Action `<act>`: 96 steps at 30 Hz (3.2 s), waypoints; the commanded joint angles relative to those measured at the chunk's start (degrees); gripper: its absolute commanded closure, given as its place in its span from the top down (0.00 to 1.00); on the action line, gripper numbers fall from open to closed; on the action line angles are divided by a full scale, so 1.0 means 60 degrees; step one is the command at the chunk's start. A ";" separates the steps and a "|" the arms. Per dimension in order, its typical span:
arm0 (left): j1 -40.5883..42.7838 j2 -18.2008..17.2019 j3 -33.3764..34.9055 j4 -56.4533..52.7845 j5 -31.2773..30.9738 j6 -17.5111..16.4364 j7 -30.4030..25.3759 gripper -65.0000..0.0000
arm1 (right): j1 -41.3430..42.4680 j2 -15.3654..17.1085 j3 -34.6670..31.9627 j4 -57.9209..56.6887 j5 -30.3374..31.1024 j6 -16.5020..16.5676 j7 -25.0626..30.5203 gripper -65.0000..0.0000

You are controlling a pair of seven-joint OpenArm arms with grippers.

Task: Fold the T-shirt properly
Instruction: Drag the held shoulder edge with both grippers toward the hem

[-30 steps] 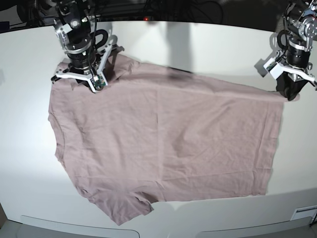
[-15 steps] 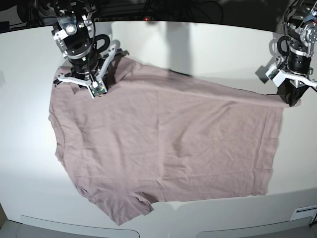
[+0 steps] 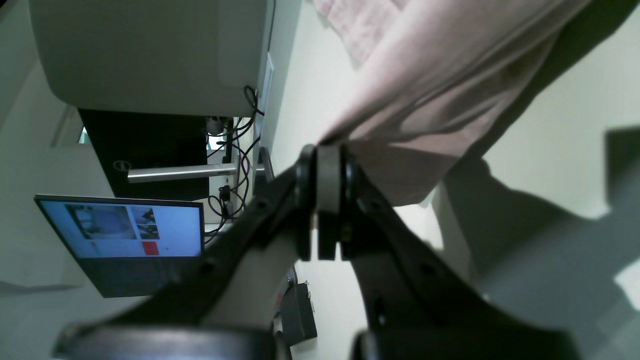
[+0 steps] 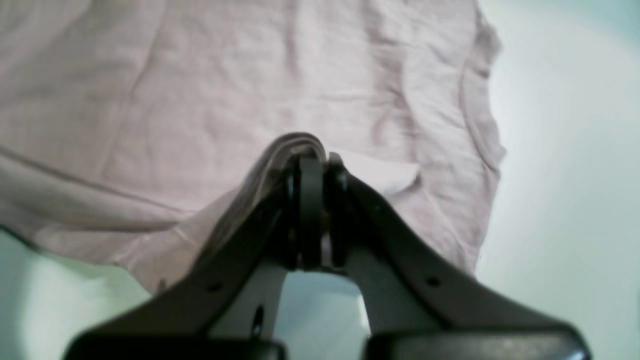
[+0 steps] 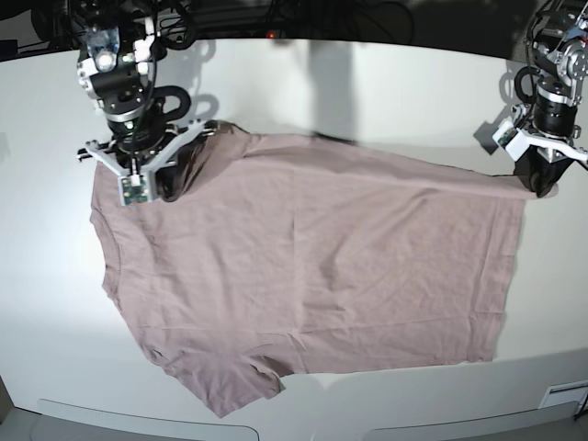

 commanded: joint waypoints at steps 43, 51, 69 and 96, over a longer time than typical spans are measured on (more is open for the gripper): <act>-0.1960 0.0404 -0.0087 -0.0754 -0.2579 -0.2171 -0.1096 0.00 | 0.1698 -0.1067 0.2732 -0.1927 0.3060 0.1610 -0.0098 0.00; -0.2936 0.0783 -0.0087 -0.1949 -0.2565 -0.2218 -0.1100 0.00 | 0.2342 -0.1060 0.2732 -0.2047 0.3053 0.1883 -0.0375 0.00; -0.3413 0.0790 -0.0087 -0.1963 -0.2965 -0.2546 -0.1078 0.00 | 0.2783 -0.1016 0.2783 -0.2076 0.2299 0.2656 -0.0237 0.00; -0.4634 0.1530 -0.0087 -0.3446 -0.3206 -0.3184 -0.1512 0.00 | 0.3417 -0.0761 0.2783 -0.2076 0.1902 0.2725 -0.0051 0.00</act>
